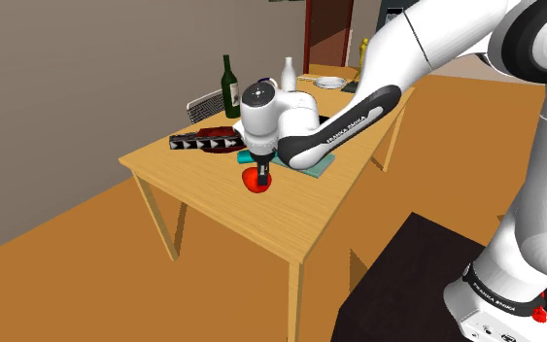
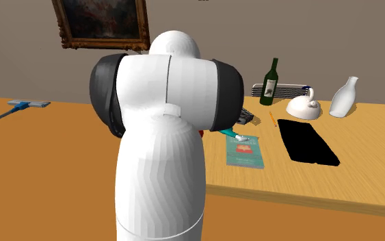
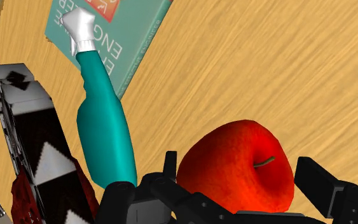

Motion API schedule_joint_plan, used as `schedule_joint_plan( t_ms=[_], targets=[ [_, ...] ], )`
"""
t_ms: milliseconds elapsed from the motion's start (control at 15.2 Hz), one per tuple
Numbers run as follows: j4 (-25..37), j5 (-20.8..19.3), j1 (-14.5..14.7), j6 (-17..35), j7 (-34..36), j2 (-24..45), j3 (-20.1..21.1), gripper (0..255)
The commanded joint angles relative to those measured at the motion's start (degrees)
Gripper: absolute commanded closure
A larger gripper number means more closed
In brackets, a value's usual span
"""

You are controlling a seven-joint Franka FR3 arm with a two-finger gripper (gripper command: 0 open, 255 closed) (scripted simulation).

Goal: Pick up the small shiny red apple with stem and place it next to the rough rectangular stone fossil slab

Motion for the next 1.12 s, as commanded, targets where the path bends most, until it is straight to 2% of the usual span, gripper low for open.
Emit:
schedule_joint_plan(
  t_ms=[0, 396, 462, 1056],
  targets=[
    [0.05, -0.23, 0.02, 0.2, 0.18, 0.27, -0.07, 0],
    [0.05, -0.22, 0.02, 0.2, 0.17, 0.27, -0.07, 0],
    [0.05, -0.22, 0.02, 0.2, 0.17, 0.27, -0.07, 255],
    [0.05, -0.23, 0.02, 0.2, 0.18, 0.28, -0.07, 255]
  ],
)
